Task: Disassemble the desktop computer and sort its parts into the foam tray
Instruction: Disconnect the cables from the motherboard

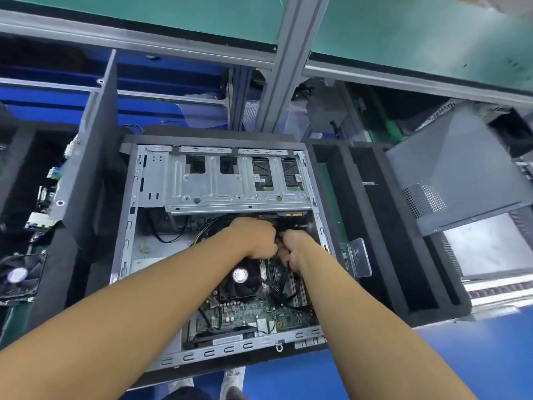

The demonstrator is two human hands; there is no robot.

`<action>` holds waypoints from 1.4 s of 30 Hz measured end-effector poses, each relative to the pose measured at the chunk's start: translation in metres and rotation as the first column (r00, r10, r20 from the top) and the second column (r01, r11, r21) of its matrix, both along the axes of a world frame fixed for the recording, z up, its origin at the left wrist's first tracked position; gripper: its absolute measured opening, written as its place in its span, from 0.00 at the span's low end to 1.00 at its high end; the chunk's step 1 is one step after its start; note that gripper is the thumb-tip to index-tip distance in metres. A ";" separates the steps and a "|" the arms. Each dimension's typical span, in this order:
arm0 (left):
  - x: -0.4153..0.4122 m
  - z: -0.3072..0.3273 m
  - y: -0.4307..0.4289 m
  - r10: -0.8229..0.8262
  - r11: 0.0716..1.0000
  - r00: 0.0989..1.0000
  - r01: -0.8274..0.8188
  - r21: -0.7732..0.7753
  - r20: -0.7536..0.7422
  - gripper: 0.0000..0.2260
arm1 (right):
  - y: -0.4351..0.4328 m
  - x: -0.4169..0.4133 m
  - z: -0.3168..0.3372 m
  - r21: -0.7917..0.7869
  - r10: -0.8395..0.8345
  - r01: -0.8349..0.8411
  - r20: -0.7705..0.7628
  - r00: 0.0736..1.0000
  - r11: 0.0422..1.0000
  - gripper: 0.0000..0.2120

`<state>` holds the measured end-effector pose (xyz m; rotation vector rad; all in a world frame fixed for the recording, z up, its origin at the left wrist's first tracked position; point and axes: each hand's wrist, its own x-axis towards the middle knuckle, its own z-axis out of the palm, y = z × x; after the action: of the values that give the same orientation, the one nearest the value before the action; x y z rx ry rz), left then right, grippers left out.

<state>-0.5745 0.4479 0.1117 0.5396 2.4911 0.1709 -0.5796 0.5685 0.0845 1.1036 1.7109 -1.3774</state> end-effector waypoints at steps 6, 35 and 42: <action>-0.008 -0.013 0.004 0.070 0.997 0.998 -0.070 -0.039 -0.001 0.10 | 0.002 0.010 -0.011 0.121 0.015 0.007 -0.185 0.983 0.993 0.05; -0.019 -0.041 0.022 0.380 0.924 0.916 -0.383 0.001 0.131 0.14 | 0.002 0.007 -0.032 0.273 0.044 0.067 -0.380 0.924 0.960 0.09; -0.024 -0.032 0.025 0.344 0.938 0.927 -0.333 -0.091 0.149 0.18 | 0.002 0.012 -0.027 0.367 0.251 -0.102 -0.386 0.888 0.925 0.12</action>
<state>-0.5985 0.4726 0.0801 0.0590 2.4008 0.2564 -0.5672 0.5710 0.0578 0.8196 2.3775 -1.3024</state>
